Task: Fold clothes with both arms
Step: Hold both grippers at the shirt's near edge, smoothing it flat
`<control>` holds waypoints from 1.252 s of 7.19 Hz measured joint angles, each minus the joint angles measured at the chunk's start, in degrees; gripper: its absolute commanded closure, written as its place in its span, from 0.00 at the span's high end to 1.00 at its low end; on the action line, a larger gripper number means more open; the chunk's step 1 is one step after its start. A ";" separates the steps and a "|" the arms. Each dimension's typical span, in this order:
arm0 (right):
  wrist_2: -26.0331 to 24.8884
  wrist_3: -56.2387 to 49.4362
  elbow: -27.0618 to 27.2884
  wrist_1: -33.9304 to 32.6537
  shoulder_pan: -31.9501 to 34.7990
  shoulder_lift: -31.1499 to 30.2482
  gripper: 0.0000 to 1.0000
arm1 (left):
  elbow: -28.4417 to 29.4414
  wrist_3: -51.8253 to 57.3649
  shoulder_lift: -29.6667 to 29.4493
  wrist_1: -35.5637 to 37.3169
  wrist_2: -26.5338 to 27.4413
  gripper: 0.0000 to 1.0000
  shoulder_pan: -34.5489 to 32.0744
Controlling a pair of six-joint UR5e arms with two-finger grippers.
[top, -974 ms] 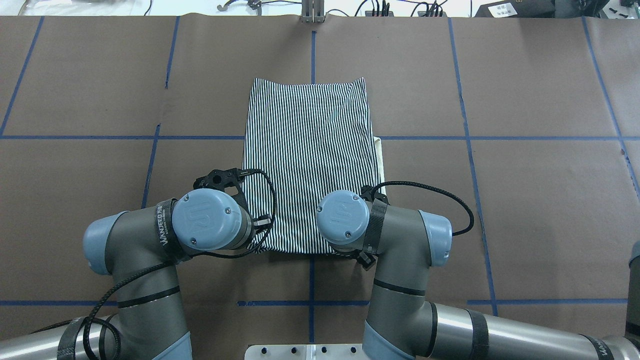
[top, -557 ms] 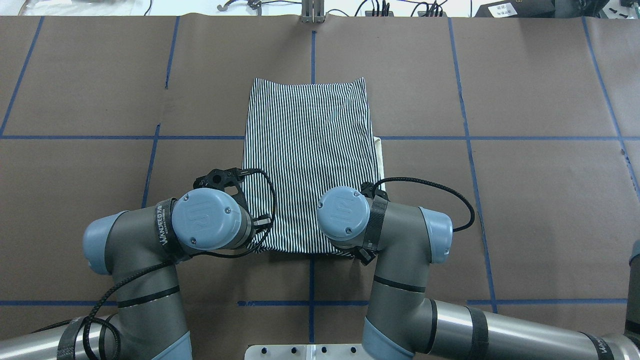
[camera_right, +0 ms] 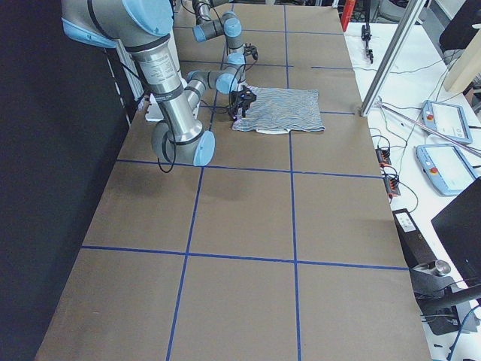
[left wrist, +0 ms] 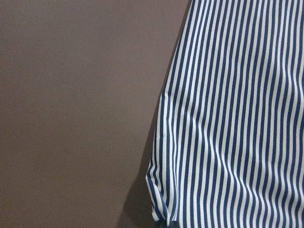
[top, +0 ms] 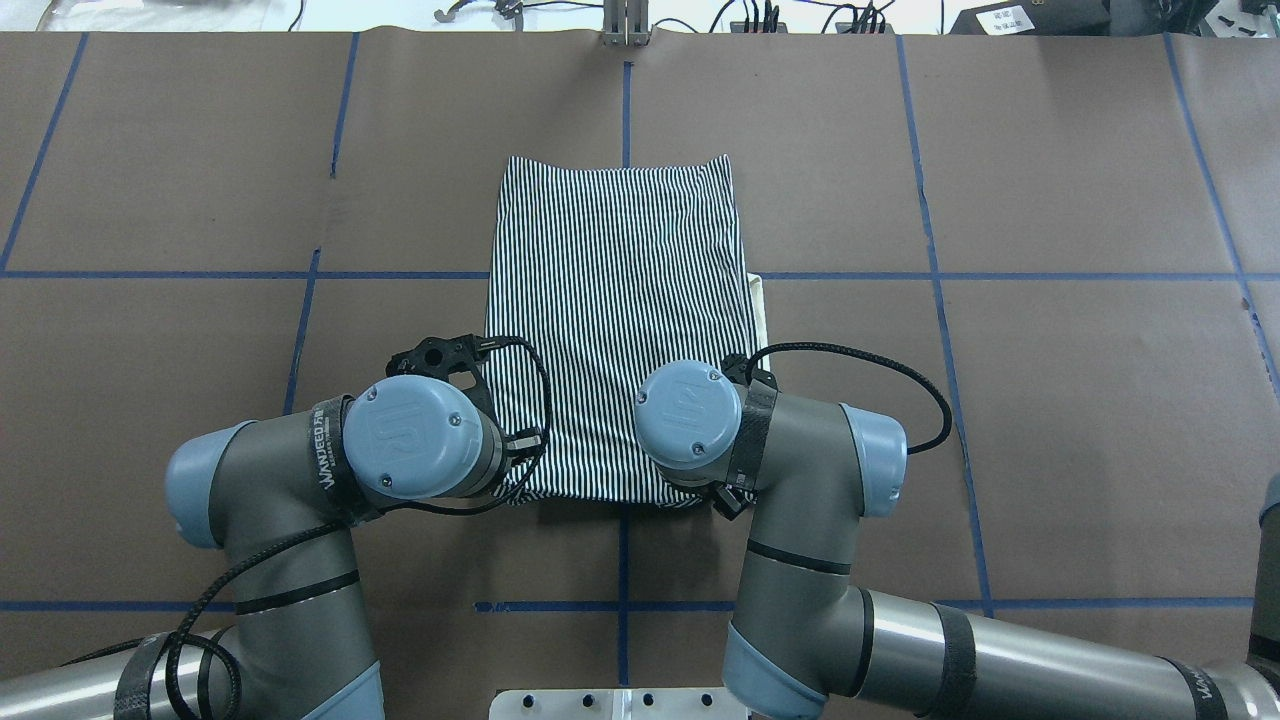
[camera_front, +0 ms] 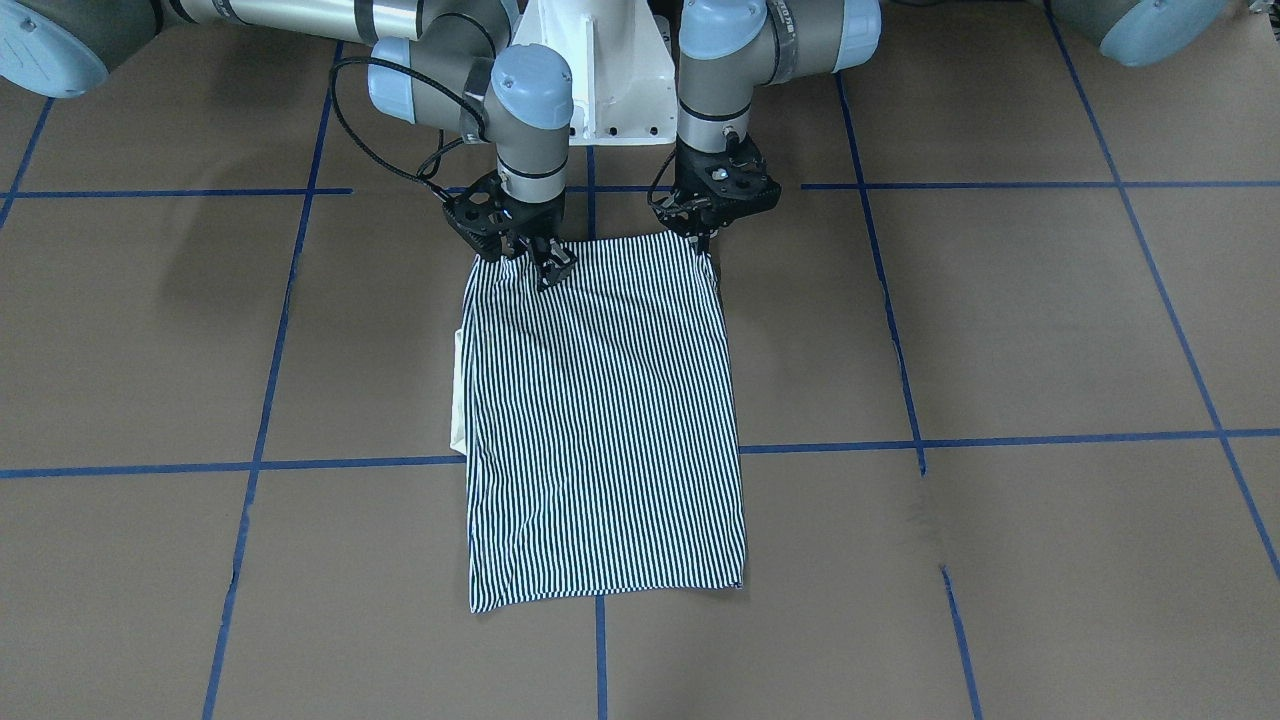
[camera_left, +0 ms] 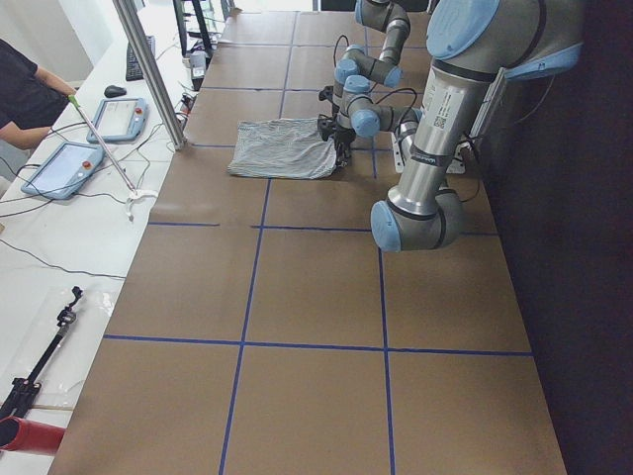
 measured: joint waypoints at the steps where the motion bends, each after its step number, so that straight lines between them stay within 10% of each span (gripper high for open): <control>1: -0.03 -0.02 0.03 0.02 0.05 0.19 0.00 | 0.03 0.00 -0.03 0.00 0.00 0.00 0.02; 9: 0.23 0.16 2.99 -0.09 -0.18 0.23 0.00 | -1.24 -0.15 0.13 -0.43 -0.29 0.00 0.43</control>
